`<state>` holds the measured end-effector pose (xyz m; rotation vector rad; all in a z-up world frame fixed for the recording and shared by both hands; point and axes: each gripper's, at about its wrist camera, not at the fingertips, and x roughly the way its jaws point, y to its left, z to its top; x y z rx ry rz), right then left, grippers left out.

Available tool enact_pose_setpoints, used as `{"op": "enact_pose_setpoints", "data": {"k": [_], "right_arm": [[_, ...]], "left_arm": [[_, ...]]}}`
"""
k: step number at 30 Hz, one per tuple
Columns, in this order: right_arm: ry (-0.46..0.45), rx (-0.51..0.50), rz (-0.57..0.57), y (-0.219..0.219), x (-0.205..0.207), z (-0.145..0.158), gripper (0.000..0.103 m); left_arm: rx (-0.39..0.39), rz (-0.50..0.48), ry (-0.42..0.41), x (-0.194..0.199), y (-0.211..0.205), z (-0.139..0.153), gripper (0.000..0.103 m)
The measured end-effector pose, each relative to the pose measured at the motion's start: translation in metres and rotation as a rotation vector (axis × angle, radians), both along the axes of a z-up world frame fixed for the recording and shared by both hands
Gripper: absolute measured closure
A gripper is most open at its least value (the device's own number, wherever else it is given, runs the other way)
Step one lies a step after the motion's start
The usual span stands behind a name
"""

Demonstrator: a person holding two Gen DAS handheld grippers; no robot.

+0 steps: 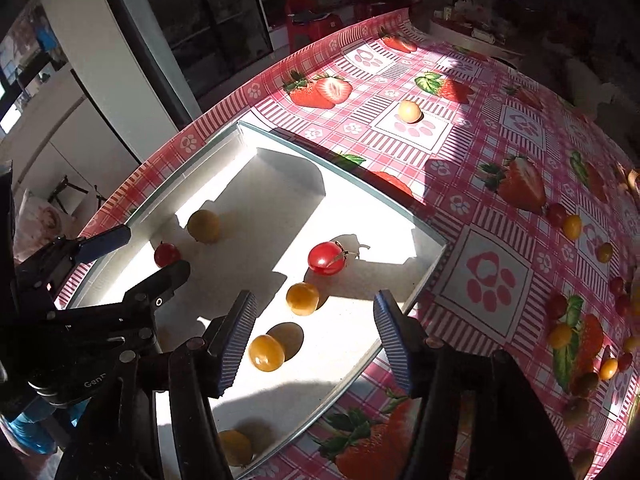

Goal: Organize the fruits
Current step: 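Open both grippers to drop the tomatoes into the tray, then grasp a greenish round fruit with the left gripper while the right grasps another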

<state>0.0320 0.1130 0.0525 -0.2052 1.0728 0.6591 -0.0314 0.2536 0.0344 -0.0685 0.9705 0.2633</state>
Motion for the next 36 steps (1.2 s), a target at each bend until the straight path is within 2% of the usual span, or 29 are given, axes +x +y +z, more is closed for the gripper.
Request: {"op": "enact_pose_setpoints", "data": {"k": [2, 3, 9, 21, 28, 36], "right_arm": [[-0.009, 0.018, -0.012, -0.007, -0.003, 0.006, 0.02], [-0.014, 0.024, -0.02, -0.011, -0.005, 0.009, 0.019], [-0.014, 0.062, -0.081, -0.049, -0.016, 0.02, 0.019], [0.006, 0.043, -0.25, -0.157, -0.056, 0.012, 0.019], [0.006, -0.007, -0.371, -0.221, -0.07, -0.002, 0.019], [-0.016, -0.05, -0.498, -0.28, -0.07, -0.011, 0.019]], "left_arm": [[-0.004, -0.004, -0.005, -0.005, -0.003, 0.004, 0.025], [-0.004, -0.007, -0.011, -0.008, -0.005, 0.006, 0.025], [-0.011, -0.05, -0.043, -0.022, -0.029, 0.023, 0.025], [-0.032, -0.252, -0.064, -0.04, -0.127, 0.039, 0.025], [-0.043, -0.345, -0.051, -0.034, -0.18, 0.031, 0.025], [-0.005, -0.357, -0.026, -0.01, -0.211, 0.009, 0.025]]}}
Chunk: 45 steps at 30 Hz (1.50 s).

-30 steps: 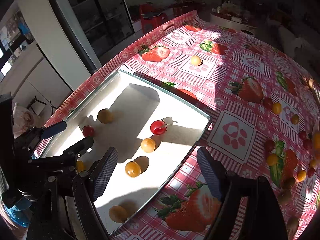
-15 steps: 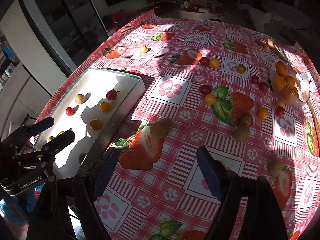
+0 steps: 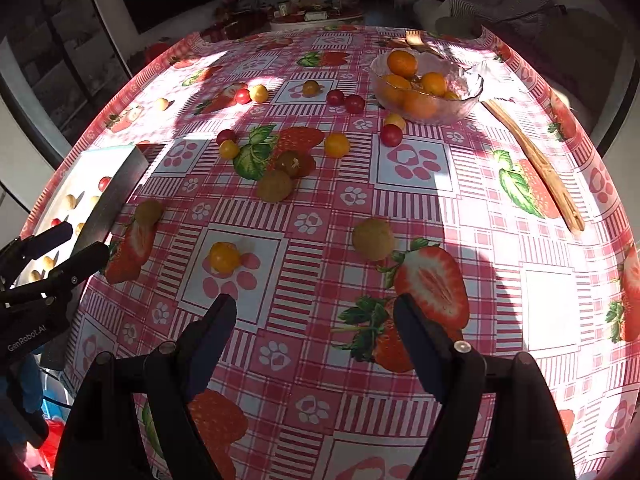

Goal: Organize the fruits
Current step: 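Grasp a greenish round fruit with the left gripper while the right grasps another, then carry both greenish fruits over the white tray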

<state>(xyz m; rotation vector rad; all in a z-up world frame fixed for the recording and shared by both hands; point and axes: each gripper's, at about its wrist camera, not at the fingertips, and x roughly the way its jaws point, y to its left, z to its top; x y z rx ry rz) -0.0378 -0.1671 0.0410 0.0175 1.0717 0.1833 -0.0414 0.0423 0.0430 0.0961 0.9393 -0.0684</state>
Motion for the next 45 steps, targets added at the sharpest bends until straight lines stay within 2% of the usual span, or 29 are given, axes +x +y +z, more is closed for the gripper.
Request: {"op": "enact_pose_setpoints", "data": {"k": [5, 10, 20, 23, 26, 28, 29, 30, 36, 41, 45], "right_arm": [[0.014, -0.012, -0.059, -0.022, 0.003, -0.013, 0.019], [-0.004, -0.04, -0.066, -0.026, 0.005, -0.018, 0.019], [-0.039, -0.082, -0.032, -0.008, 0.031, -0.022, 0.019], [-0.045, -0.099, -0.024, -0.003, 0.037, -0.023, 0.019], [-0.046, -0.102, -0.028, 0.0, 0.043, -0.023, 0.02], [-0.054, -0.103, -0.029, 0.003, 0.046, -0.022, 0.028], [-0.057, -0.106, -0.027, 0.004, 0.046, -0.021, 0.031], [-0.06, -0.104, -0.022, 0.005, 0.047, -0.021, 0.038], [-0.065, -0.08, 0.028, 0.012, 0.042, -0.018, 0.07], [-0.04, 0.002, 0.033, 0.008, 0.034, -0.017, 0.073], [-0.046, 0.023, 0.051, 0.011, 0.024, -0.013, 0.073]], "left_arm": [[0.02, 0.007, 0.029, 0.014, -0.009, -0.017, 0.025], [0.034, 0.024, 0.057, 0.029, -0.01, -0.031, 0.025], [-0.02, 0.033, 0.06, 0.047, -0.005, -0.033, 0.025], [-0.038, 0.032, 0.056, 0.049, -0.004, -0.033, 0.03], [-0.048, 0.007, 0.051, 0.048, -0.007, -0.031, 0.047], [-0.049, -0.002, 0.047, 0.048, -0.01, -0.03, 0.057], [-0.048, -0.005, 0.044, 0.048, -0.011, -0.03, 0.069], [-0.049, -0.008, 0.045, 0.049, -0.012, -0.029, 0.073], [-0.066, -0.012, 0.048, 0.04, -0.012, -0.029, 0.075], [-0.088, -0.008, 0.055, 0.024, -0.01, -0.028, 0.075], [-0.104, 0.003, 0.059, 0.013, -0.006, -0.025, 0.075]]}}
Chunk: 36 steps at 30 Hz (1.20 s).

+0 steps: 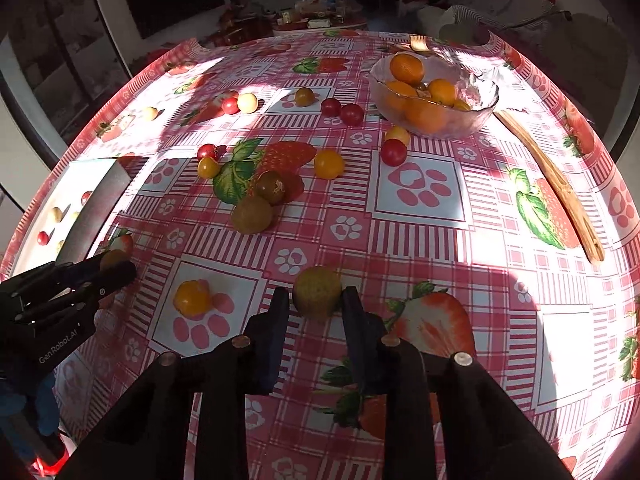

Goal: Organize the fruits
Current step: 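Carry both greenish fruits over the white tray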

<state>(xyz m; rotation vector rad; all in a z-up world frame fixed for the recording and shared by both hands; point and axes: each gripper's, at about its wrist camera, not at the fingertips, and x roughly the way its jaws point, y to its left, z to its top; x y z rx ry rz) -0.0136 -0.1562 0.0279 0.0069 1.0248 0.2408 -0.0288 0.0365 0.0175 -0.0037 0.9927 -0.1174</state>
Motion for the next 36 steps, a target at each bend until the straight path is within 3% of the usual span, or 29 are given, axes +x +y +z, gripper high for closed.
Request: {"op": "enact_pose_setpoints", "data": {"k": [8, 20, 36], "right_arm": [[0.006, 0.023, -0.002, -0.004, -0.012, 0.003, 0.073], [0.011, 0.01, -0.025, -0.001, 0.004, -0.003, 0.073], [-0.032, 0.072, 0.056, 0.031, -0.01, 0.039, 0.073]], "left_arm": [[0.008, -0.012, -0.023, -0.016, 0.002, 0.008, 0.075], [-0.021, 0.004, -0.016, -0.02, 0.01, 0.007, 0.075], [-0.042, 0.037, -0.092, -0.043, 0.035, 0.043, 0.075]]}}
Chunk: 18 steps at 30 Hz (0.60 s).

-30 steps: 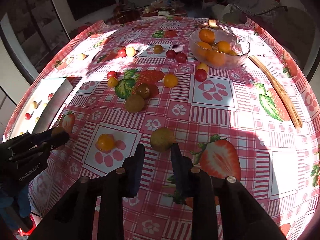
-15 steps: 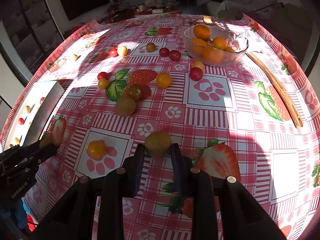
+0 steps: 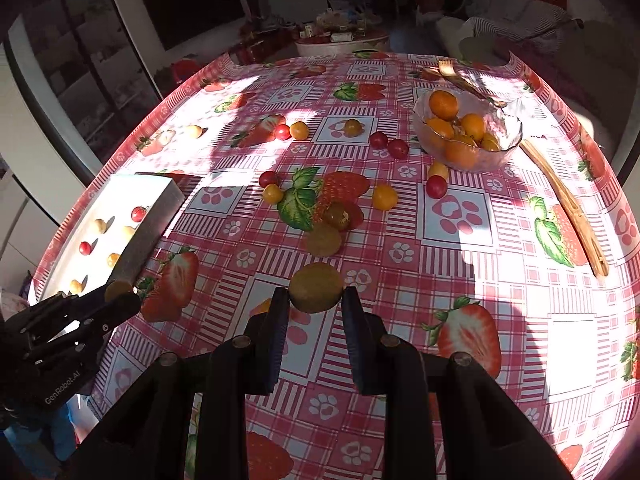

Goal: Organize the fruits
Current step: 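Carry both greenish fruits over the white tray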

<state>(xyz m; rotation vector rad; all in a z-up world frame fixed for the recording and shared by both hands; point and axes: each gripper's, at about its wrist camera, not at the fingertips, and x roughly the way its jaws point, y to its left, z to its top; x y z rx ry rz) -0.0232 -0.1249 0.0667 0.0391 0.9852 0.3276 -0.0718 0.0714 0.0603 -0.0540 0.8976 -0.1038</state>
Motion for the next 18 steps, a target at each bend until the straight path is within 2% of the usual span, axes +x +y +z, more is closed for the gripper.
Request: {"op": "enact_pose_setpoints", "data": {"k": [8, 18], "right_arm": [[-0.021, -0.011, 0.083, 0.041, -0.007, 0.017, 0.073], [-0.026, -0.015, 0.208, 0.104, -0.012, 0.027, 0.073]], "left_arm": [[-0.018, 0.066, -0.025, -0.015, 0.036, 0.007, 0.075], [-0.016, 0.165, -0.023, -0.034, 0.09, 0.002, 0.075]]}}
